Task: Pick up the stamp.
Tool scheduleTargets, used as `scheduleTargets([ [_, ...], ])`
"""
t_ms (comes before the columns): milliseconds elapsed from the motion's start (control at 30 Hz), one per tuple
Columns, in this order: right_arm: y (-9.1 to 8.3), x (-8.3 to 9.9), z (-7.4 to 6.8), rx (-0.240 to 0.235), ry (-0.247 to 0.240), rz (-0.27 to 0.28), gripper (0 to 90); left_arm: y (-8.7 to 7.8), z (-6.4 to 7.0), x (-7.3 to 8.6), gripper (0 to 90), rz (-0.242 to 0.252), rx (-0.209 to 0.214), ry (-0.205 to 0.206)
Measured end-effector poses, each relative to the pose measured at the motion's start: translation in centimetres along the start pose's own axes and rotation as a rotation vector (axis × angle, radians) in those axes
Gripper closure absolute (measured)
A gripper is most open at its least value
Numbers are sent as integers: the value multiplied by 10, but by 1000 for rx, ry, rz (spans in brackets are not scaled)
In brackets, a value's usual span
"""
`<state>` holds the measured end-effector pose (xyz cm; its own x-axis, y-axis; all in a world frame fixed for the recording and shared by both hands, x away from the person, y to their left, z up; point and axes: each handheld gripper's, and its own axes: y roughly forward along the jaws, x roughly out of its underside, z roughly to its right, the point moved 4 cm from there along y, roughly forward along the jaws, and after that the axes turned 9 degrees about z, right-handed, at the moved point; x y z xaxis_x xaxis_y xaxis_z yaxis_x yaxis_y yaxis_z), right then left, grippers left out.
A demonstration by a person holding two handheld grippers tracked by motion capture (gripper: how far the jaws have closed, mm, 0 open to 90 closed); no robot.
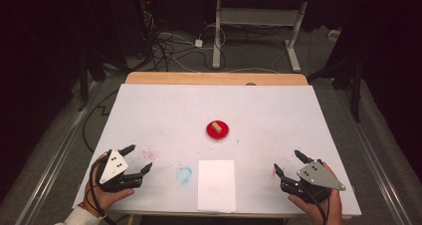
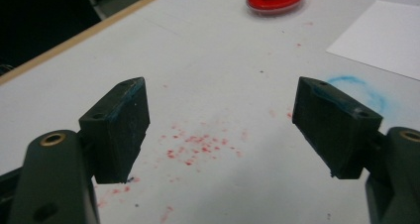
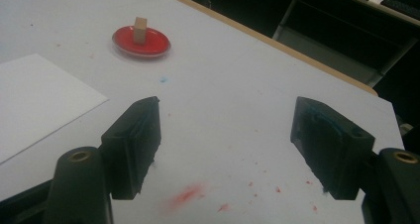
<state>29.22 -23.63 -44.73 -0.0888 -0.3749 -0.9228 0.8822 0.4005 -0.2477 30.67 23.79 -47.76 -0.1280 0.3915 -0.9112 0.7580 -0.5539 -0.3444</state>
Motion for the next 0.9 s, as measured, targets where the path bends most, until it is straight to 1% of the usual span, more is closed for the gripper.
scheduleTargets([
  [67, 0, 0, 0, 0, -6, -3, 281, 6, 4, 2, 216, -3, 22, -24],
  [133, -1, -1, 2, 1, -18, -2, 281, 14, 4, 6, 210, -33, 28, 6],
  [167, -1, -1, 5, 8, -3, -3, 280, 17, 6, 8, 209, -43, 38, 7],
  [200, -1, -1, 5, 8, -3, -3, 280, 18, 7, 9, 209, -50, 47, 11],
  [233, -1, -1, 6, 0, -4, -7, 276, 18, 8, 10, 206, -60, 54, 26],
  [267, 1, -1, 7, -11, -1, -15, 275, 17, 9, 10, 200, -61, 55, 31],
  [300, 2, -2, 6, -39, 12, -11, 281, 15, 9, 10, 200, -65, 51, 36],
  [333, 2, -2, 6, -39, 12, -11, 281, 14, 8, 10, 200, -62, 50, 25],
  [367, 2, -3, 5, -63, 18, -12, 288, 13, 6, 10, 199, -57, 50, 11],
  [400, 3, -4, 5, -56, 14, -17, 288, 12, 5, 10, 199, -54, 48, 6],
  [433, 3, -6, 5, -61, 8, -18, 285, 12, 5, 10, 199, -55, 43, 7],
  [467, 5, -9, 6, -87, 28, -22, 266, 11, 5, 10, 199, -56, 42, 9],
  [500, 5, -9, 6, -87, 28, -22, 266, 10, 5, 10, 199, -58, 47, 14],
  [533, 9, -12, 8, -108, 36, -41, 266, 9, 5, 9, 199, -54, 47, 13],
  [600, 11, -14, 9, -111, 38, -44, 266, 8, 6, 9, 199, -55, 45, 20],
  [633, 14, -16, 10, -115, 44, -52, 264, 8, 6, 10, 199, -58, 44, 18],
  [667, 17, -18, 11, -125, 47, -59, 262, 8, 6, 10, 198, -61, 44, 19],
  [700, 24, -23, 11, -137, 53, -70, 261, 8, 6, 11, 195, -63, 42, 23],
  [733, 24, -23, 11, -137, 53, -70, 261, 7, 6, 11, 195, -63, 46, 23],
  [767, 28, -26, 11, -145, 50, -73, 261, 8, 5, 10, 195, -62, 46, 17],
  [867, 43, -34, 8, -162, 38, -93, 264, 8, 5, 10, 195, -63, 48, 22],
  [900, 49, -37, 7, -178, 35, -98, 278, 9, 5, 10, 195, -69, 48, 26],
])
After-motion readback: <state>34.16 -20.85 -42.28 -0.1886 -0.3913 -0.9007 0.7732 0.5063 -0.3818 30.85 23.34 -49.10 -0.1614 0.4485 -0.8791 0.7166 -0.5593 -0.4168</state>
